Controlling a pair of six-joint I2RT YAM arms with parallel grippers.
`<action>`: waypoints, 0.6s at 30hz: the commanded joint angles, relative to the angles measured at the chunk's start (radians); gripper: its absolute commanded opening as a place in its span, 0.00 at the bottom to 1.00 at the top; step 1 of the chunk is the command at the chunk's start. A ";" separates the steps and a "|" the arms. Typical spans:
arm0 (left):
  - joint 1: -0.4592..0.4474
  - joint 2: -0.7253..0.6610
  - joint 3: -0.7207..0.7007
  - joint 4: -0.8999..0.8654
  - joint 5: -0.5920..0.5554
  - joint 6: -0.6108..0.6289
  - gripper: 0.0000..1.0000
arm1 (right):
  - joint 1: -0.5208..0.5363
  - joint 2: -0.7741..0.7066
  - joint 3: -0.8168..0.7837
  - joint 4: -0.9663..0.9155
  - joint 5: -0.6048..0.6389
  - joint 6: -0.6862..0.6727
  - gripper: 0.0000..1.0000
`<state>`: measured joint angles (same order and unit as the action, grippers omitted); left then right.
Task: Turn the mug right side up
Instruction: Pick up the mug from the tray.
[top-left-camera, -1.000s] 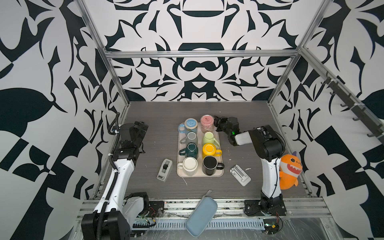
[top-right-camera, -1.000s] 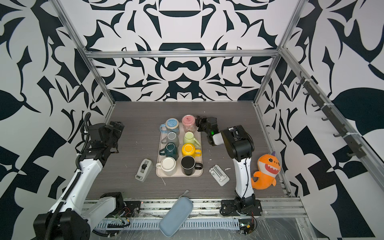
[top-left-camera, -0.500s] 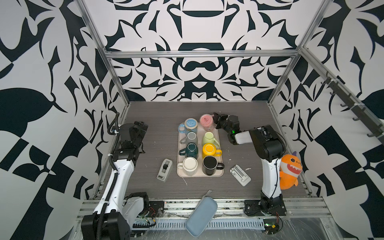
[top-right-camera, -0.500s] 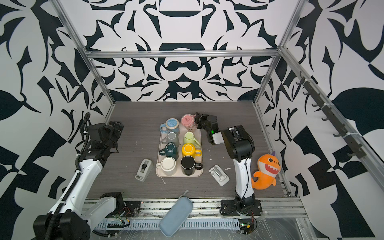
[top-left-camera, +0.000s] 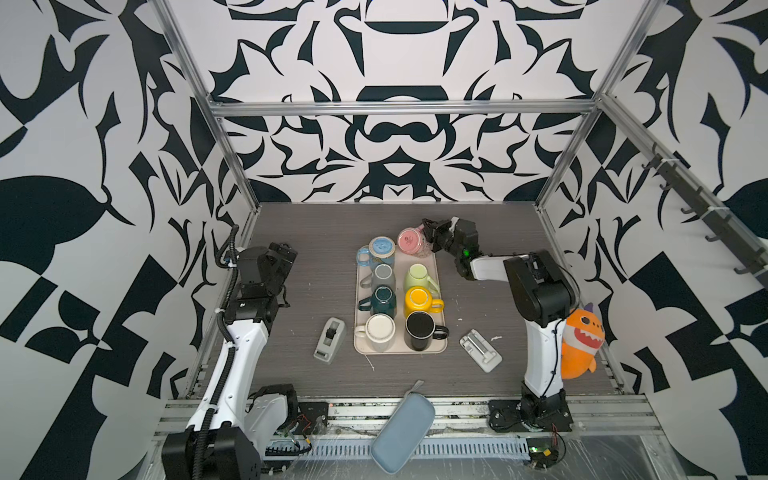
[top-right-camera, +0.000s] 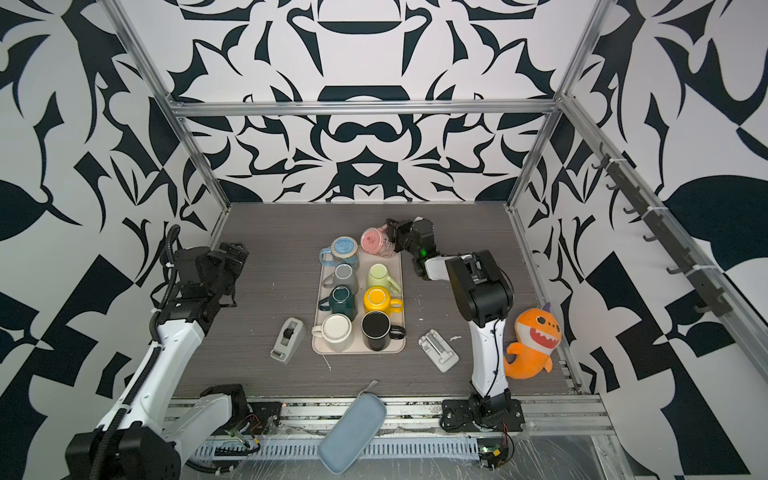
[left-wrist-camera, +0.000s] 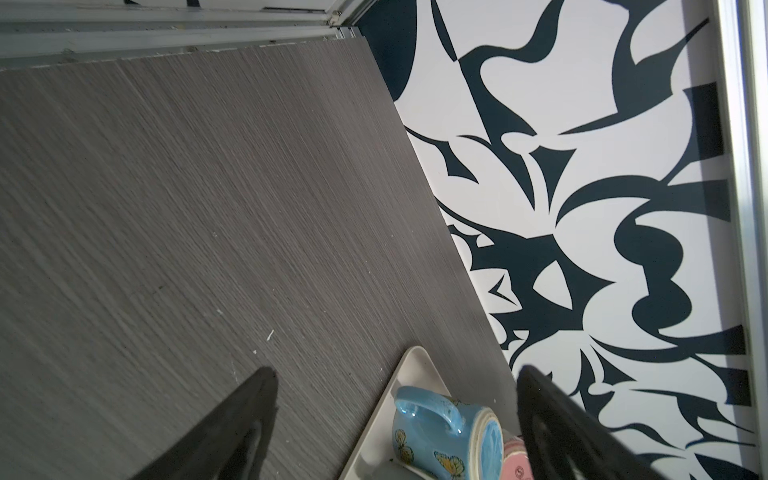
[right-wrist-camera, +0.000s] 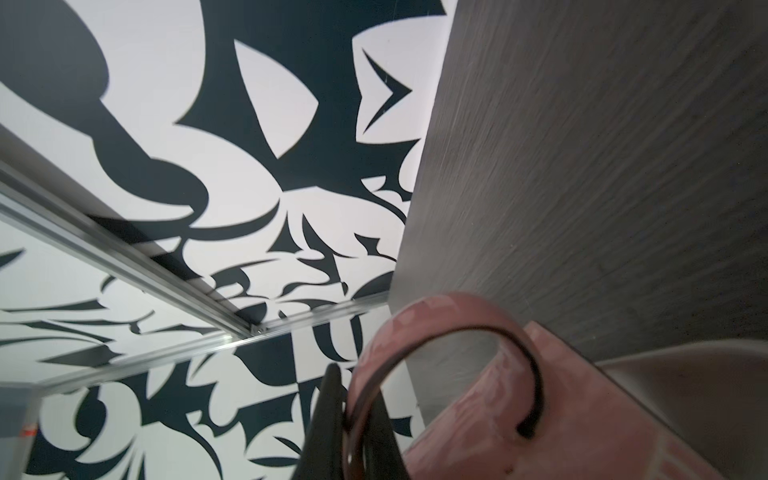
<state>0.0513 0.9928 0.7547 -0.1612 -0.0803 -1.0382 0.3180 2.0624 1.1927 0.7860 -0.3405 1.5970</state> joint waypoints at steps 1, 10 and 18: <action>0.002 0.022 0.053 -0.001 0.063 0.052 0.92 | 0.005 -0.189 0.096 -0.089 -0.047 -0.235 0.00; 0.002 0.092 0.134 -0.001 0.165 0.120 0.90 | 0.019 -0.375 0.130 -0.418 0.026 -0.603 0.00; 0.000 0.192 0.256 0.046 0.425 0.238 0.88 | 0.135 -0.504 0.220 -0.716 0.174 -1.085 0.00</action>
<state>0.0513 1.1561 0.9516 -0.1493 0.2016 -0.8680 0.4026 1.6539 1.3231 0.1093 -0.2317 0.7712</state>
